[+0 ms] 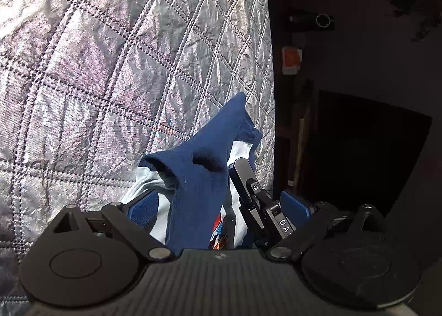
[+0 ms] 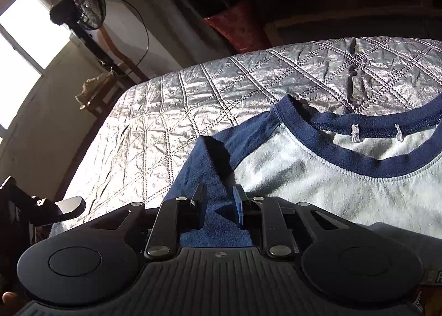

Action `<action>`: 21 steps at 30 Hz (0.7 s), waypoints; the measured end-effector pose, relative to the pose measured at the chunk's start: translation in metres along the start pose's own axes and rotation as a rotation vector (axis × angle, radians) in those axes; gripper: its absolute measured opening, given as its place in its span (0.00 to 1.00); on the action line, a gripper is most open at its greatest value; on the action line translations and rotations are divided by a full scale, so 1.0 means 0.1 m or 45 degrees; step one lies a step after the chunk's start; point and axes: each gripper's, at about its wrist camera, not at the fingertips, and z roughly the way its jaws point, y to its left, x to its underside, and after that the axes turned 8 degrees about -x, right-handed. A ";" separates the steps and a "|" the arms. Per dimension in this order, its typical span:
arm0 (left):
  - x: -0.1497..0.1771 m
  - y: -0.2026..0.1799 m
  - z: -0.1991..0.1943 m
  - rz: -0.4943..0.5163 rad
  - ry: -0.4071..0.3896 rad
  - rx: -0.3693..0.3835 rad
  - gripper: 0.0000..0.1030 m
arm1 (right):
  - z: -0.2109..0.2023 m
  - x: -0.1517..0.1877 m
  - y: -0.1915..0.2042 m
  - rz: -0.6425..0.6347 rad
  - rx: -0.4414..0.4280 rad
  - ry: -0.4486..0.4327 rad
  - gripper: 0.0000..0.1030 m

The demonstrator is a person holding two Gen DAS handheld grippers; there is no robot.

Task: Fold clothes

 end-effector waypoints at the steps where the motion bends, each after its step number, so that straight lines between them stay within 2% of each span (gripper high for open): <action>1: 0.00 -0.01 0.02 0.005 -0.002 0.015 0.84 | 0.00 0.00 -0.01 0.003 0.000 0.002 0.26; 3: -0.01 -0.05 0.07 0.034 0.005 0.014 0.74 | 0.00 0.00 -0.04 0.014 -0.005 -0.002 0.26; 6: -0.01 -0.05 0.16 0.042 0.021 0.001 0.65 | 0.03 0.02 -0.06 0.013 -0.014 0.002 0.26; 12: 0.00 0.04 0.21 0.008 0.033 -0.060 0.59 | 0.12 -0.02 0.00 -0.037 0.014 0.028 0.26; 13: 0.01 0.06 0.20 0.002 0.031 -0.072 0.59 | 0.14 -0.02 0.02 -0.052 0.025 0.037 0.23; 15: 0.01 0.06 0.19 0.004 0.017 -0.098 0.56 | 0.17 -0.03 0.06 -0.086 0.051 0.053 0.01; 16: 0.01 0.07 0.19 0.005 0.010 -0.111 0.53 | 0.19 -0.03 0.08 -0.109 0.070 0.061 0.01; 18: 0.02 0.06 0.19 0.013 -0.005 -0.142 0.40 | 0.17 -0.03 0.08 -0.115 0.082 0.051 0.00; 21: 0.03 0.05 0.19 0.020 -0.021 -0.169 0.31 | 0.12 -0.04 0.07 -0.103 0.085 0.006 0.00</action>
